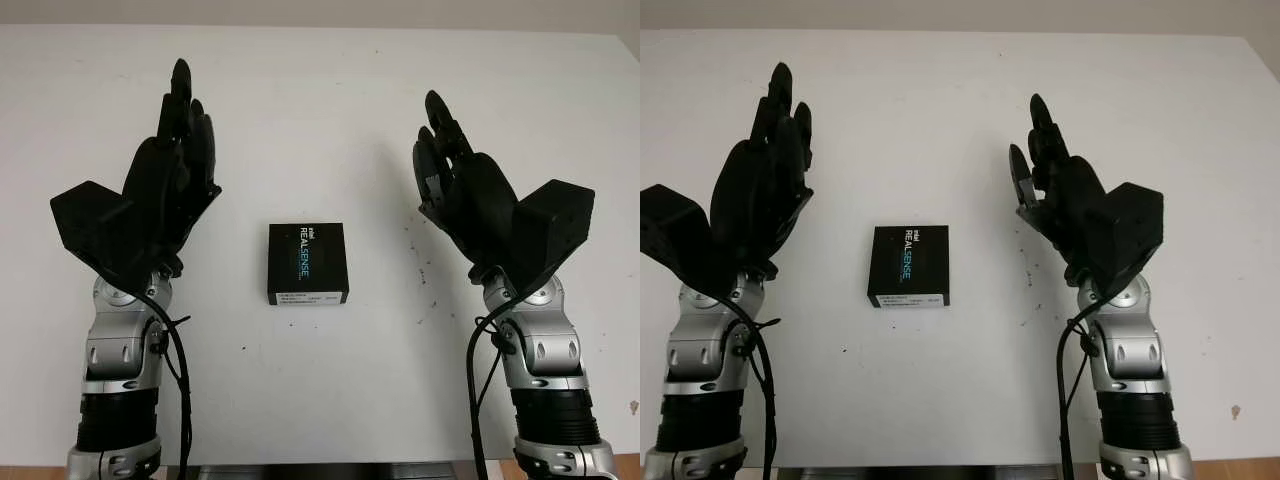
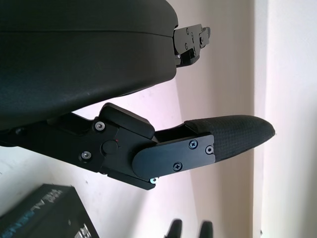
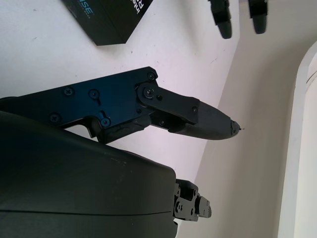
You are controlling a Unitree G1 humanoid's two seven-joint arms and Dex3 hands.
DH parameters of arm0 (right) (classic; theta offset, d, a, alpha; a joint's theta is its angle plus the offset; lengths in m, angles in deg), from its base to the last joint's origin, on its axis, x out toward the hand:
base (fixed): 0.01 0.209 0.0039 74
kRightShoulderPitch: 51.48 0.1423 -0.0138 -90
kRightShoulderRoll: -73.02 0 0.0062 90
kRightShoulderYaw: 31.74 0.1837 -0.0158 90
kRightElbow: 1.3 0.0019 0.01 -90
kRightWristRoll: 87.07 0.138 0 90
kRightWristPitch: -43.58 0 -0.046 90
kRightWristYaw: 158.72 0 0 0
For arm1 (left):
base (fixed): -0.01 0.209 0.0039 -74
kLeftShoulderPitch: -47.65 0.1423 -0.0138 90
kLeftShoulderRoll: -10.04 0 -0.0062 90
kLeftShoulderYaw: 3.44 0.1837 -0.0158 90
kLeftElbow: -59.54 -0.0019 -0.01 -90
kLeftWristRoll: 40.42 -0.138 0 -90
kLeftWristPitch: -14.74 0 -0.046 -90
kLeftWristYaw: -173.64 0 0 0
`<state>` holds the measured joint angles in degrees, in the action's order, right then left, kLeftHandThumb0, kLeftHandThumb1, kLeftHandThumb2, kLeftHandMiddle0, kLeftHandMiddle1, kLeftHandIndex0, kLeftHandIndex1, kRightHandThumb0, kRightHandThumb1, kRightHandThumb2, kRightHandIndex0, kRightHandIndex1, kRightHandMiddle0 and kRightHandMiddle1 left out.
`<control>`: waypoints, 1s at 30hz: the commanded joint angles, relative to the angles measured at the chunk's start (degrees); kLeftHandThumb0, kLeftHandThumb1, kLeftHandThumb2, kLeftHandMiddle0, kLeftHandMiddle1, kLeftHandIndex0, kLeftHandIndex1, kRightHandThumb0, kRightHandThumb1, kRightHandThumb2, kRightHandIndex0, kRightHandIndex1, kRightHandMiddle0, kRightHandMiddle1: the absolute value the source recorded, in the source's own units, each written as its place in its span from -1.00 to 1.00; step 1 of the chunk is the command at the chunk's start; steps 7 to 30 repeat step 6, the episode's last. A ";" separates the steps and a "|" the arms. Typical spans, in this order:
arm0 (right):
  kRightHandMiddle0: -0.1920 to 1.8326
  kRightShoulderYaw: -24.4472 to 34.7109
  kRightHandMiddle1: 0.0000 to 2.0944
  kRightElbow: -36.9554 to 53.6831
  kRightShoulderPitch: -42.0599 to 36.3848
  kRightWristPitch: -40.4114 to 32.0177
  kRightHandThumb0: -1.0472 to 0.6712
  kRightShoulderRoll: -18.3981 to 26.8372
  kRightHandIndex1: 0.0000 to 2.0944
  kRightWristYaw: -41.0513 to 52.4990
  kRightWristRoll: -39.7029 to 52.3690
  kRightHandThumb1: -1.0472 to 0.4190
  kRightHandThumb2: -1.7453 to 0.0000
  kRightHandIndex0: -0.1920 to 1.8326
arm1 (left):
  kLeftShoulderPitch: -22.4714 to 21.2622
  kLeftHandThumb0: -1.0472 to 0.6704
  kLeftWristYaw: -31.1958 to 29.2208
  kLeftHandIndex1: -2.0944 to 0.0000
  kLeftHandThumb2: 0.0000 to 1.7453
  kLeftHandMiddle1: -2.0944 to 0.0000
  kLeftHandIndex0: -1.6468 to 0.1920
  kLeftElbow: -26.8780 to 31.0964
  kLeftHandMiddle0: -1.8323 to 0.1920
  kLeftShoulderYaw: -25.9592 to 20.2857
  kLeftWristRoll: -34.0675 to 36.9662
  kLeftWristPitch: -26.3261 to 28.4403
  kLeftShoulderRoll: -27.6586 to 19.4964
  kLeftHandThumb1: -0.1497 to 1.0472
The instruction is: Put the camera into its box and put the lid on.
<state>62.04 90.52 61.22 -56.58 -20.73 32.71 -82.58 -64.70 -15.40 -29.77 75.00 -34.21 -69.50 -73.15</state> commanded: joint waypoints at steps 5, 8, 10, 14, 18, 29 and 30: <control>-1.00 -1.22 -1.00 0.47 0.14 0.15 -0.70 -1.16 -1.00 -0.89 -0.68 -1.00 0.12 -1.00 | -0.02 -0.75 -0.06 1.00 -0.18 1.00 1.00 -3.33 1.00 0.46 1.81 -1.45 0.38 1.00; -1.00 -1.19 -1.00 0.55 0.05 0.18 -0.70 -1.26 -1.00 -0.72 -0.45 -1.00 0.13 -1.00 | 0.03 -0.76 -0.03 1.00 -0.19 1.00 1.00 -3.42 1.00 0.55 1.92 -1.42 0.37 1.00; -1.00 -1.19 -1.00 0.55 0.05 0.18 -0.70 -1.26 -1.00 -0.72 -0.45 -1.00 0.13 -1.00 | 0.03 -0.76 -0.03 1.00 -0.19 1.00 1.00 -3.42 1.00 0.55 1.92 -1.42 0.37 1.00; -1.00 -1.19 -1.00 0.55 0.05 0.18 -0.70 -1.26 -1.00 -0.72 -0.45 -1.00 0.13 -1.00 | 0.03 -0.76 -0.03 1.00 -0.19 1.00 1.00 -3.42 1.00 0.55 1.92 -1.42 0.37 1.00; -1.00 -1.19 -1.00 0.55 0.05 0.18 -0.70 -1.26 -1.00 -0.72 -0.45 -1.00 0.13 -1.00 | 0.03 -0.76 -0.03 1.00 -0.19 1.00 1.00 -3.42 1.00 0.55 1.92 -1.42 0.37 1.00; -1.00 -1.19 -1.00 0.55 0.05 0.18 -0.70 -1.26 -1.00 -0.72 -0.45 -1.00 0.13 -1.00 | 0.03 -0.76 -0.03 1.00 -0.19 1.00 1.00 -3.42 1.00 0.55 1.92 -1.42 0.37 1.00; -1.00 -1.19 -1.00 0.55 0.05 0.18 -0.70 -1.26 -1.00 -0.72 -0.45 -1.00 0.13 -1.00 | 0.03 -0.76 -0.03 1.00 -0.19 1.00 1.00 -3.42 1.00 0.55 1.92 -1.42 0.37 1.00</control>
